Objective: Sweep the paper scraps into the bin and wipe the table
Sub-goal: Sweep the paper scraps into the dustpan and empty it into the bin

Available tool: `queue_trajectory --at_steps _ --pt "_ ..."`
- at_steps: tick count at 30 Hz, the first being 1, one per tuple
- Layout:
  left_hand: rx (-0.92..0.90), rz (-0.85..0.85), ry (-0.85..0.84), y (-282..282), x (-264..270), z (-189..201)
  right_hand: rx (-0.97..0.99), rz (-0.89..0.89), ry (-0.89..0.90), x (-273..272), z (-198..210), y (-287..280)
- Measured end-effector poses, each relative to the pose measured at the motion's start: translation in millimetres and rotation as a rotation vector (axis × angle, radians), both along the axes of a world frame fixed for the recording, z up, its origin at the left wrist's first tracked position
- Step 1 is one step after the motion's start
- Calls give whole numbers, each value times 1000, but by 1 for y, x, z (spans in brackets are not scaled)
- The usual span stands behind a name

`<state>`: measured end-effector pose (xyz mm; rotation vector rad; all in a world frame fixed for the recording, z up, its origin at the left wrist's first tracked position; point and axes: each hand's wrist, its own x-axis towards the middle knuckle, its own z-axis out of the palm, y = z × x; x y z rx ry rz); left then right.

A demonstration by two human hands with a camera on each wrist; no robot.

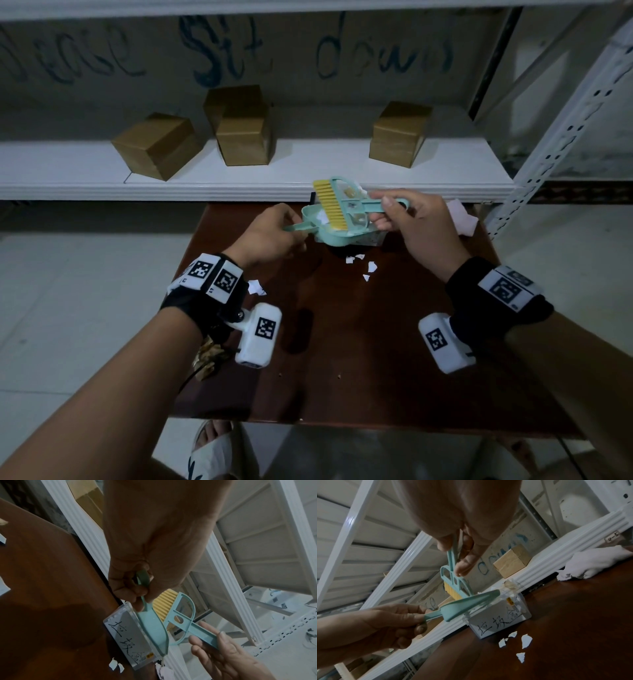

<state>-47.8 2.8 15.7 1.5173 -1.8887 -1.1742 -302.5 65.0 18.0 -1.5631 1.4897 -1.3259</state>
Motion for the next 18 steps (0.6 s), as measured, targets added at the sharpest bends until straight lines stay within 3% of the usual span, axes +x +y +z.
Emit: queue_trajectory --at_steps 3,10,16,18 --pt "4 1 20 0 0 0 0 -34 46 -5 -2 -2" --pt "-2 22 37 0 1 0 -8 -65 -96 -2 8 1" --pt "-30 6 34 3 1 6 74 98 -239 6 6 1" --pt "-21 10 48 4 0 7 108 143 -212 9 2 1"
